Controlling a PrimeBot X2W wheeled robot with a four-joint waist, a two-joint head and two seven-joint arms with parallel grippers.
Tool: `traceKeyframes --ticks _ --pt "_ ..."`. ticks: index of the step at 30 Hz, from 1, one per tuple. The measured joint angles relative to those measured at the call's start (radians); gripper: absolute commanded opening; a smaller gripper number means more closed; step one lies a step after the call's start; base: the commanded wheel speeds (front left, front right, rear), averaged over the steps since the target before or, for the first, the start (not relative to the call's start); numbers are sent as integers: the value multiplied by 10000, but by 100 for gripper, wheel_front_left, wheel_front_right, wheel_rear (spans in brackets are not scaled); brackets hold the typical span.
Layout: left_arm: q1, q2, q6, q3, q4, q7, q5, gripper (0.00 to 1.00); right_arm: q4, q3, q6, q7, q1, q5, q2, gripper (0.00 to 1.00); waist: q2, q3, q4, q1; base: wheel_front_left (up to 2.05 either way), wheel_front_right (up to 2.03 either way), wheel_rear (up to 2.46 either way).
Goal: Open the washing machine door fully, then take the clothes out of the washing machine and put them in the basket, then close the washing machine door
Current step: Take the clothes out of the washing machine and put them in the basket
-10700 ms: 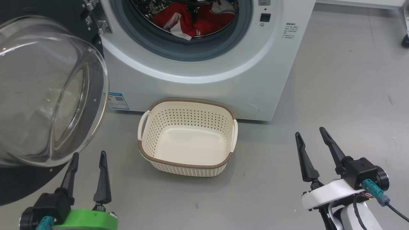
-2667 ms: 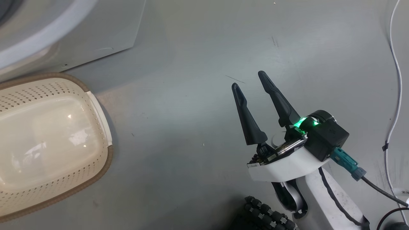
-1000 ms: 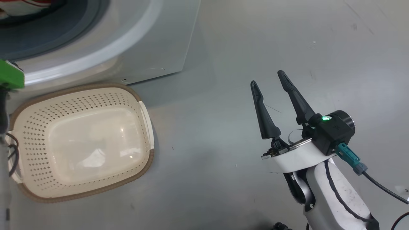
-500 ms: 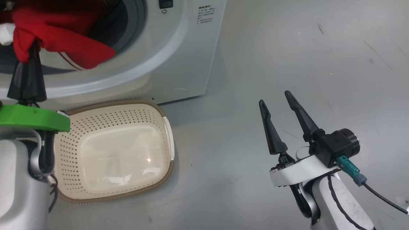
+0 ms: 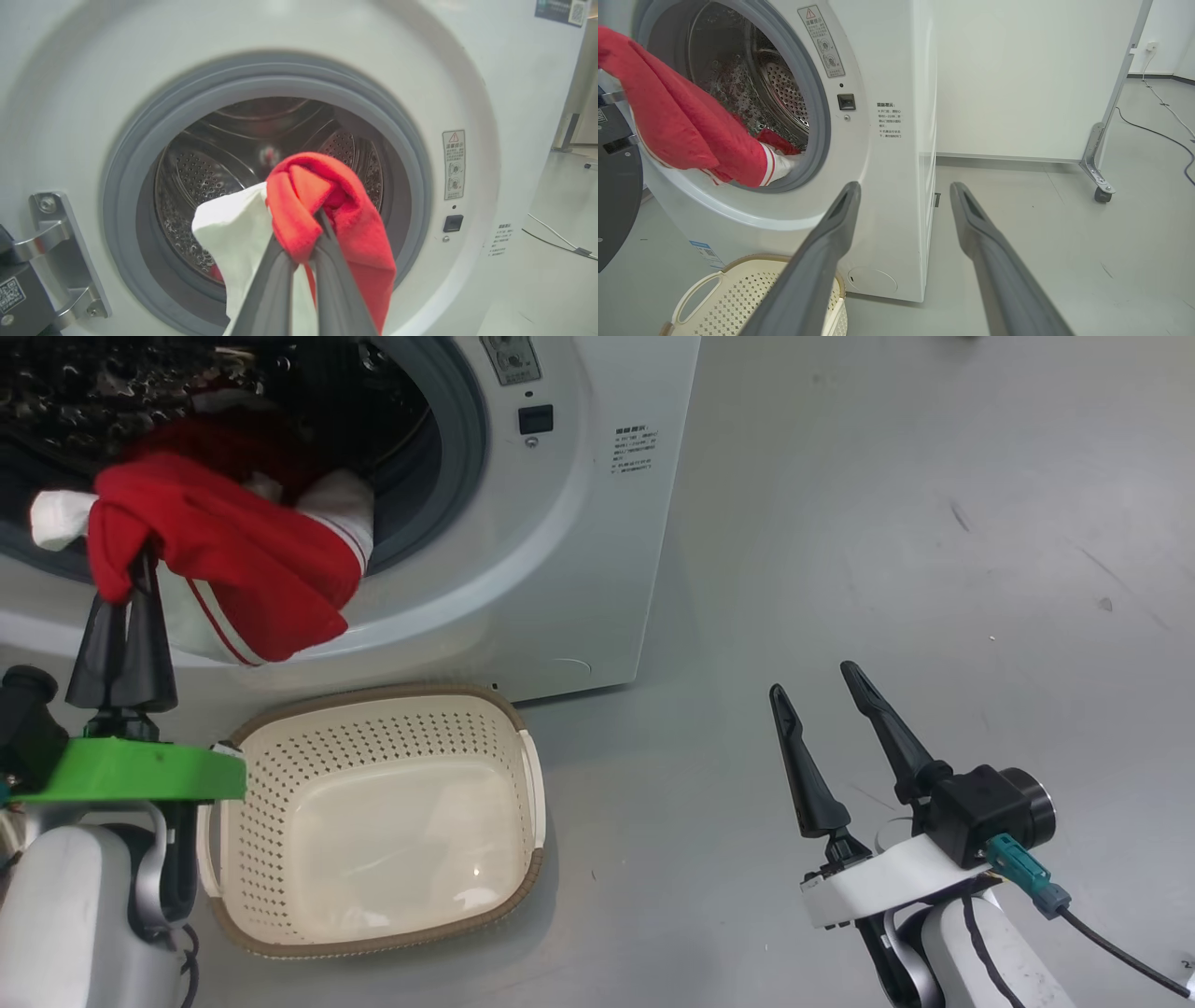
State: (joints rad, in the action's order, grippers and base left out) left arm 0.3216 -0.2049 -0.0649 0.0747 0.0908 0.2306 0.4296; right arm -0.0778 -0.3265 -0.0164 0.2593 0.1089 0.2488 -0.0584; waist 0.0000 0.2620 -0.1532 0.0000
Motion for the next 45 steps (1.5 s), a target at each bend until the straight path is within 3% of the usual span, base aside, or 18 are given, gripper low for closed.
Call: traceKeyframes --ticks 12,20,30,45 --pt "-713 268 199 46 -951 96 -194 0 75 132 -134 0 -337 -119 -29 100 0 -457 325 0 0 0 0" --pt "-1549 332 349 366 -853 90 -332 0 261 71 -259 0 -350 -146 -27 100 0 -295 318 0 0 0 0" --pt "-2100 662 504 1049 -349 -127 -623 0 585 63 -267 0 -344 -232 -23 100 0 291 207 0 0 0 0" --pt "-1698 523 506 1149 915 -683 -731 0 1101 -94 -341 0 106 -318 23 100 0 1738 -194 0 0 0 0"
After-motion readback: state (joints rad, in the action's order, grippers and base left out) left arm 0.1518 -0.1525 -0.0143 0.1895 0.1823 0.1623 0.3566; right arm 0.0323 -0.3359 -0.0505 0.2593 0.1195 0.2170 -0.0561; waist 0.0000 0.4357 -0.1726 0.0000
